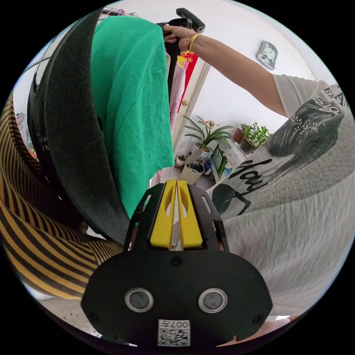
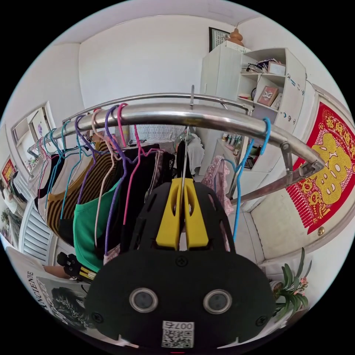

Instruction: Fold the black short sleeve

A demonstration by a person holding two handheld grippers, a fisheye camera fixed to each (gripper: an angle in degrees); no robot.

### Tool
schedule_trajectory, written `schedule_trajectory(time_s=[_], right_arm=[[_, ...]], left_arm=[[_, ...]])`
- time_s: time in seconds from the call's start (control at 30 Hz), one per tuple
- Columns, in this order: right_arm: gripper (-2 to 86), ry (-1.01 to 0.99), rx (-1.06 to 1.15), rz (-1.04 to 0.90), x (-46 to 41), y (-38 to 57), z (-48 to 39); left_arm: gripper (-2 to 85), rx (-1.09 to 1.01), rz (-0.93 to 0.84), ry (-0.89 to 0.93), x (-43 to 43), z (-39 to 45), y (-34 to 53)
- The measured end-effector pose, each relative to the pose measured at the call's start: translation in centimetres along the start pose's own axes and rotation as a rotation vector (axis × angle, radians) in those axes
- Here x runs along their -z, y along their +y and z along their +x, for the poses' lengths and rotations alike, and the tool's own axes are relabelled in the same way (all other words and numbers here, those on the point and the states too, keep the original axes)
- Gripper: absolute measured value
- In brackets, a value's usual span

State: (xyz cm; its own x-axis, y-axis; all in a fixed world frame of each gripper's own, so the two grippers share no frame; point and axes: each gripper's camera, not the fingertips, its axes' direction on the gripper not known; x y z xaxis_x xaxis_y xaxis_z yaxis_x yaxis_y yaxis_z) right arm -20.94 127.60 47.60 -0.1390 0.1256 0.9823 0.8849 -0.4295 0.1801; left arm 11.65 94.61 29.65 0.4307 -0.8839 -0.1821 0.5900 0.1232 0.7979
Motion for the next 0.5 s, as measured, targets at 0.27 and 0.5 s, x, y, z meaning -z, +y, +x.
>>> schedule_trajectory(time_s=[0.27, 0.5], right_arm=[[0.0, 0.041, -0.052, -0.058, -1.9, -3.0, -0.3], [0.1, 0.03, -0.118, 0.033, 1.4, 1.2, 0.4]], left_arm=[[-1.0, -0.027, -0.03, 0.044, 0.7, -0.3, 0.7], [-1.0, -0.079, -0.13, 0.22, -1.6, -1.6, -0.1]])
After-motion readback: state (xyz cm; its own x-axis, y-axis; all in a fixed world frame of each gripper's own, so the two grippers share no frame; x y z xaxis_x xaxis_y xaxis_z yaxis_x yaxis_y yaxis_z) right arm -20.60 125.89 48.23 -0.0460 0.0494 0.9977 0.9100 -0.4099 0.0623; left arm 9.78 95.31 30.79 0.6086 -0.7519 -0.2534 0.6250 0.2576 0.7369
